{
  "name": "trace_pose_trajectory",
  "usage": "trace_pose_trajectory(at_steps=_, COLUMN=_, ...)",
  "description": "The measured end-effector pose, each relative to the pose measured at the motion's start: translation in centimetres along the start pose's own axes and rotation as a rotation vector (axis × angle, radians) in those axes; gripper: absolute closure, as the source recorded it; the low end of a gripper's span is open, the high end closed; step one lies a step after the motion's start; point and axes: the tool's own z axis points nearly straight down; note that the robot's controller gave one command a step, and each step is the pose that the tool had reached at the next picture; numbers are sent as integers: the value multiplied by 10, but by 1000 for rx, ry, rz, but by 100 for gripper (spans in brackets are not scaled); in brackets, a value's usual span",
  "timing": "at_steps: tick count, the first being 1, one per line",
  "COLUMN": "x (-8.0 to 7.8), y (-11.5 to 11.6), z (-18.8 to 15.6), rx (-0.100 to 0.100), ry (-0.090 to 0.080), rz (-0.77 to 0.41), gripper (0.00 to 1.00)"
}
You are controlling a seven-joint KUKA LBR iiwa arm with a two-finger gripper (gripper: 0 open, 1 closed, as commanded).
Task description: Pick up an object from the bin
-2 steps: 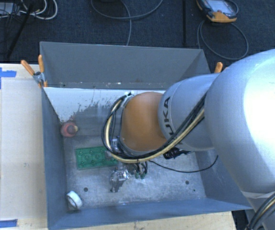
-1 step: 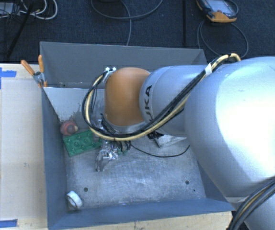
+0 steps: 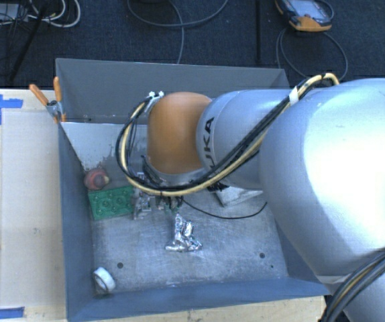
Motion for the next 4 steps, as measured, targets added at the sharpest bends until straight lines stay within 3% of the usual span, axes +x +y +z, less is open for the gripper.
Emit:
trace_pose_trajectory(at_steps=1, x=6, y=-1, z=5, rx=6, ry=26, rz=-1, gripper=0)
trace_pose_trajectory(at_steps=2, x=1, y=0, z=1, rx=0, ry=7, rz=0, gripper=100)
trace_pose_trajectory(at_steps=3, x=-3, y=12, z=1, rx=13, ry=12, rz=-2, gripper=100)
trace_pose_trajectory(at_steps=4, x=2, y=12, z=6, rx=22, ry=36, rz=-5, gripper=0)
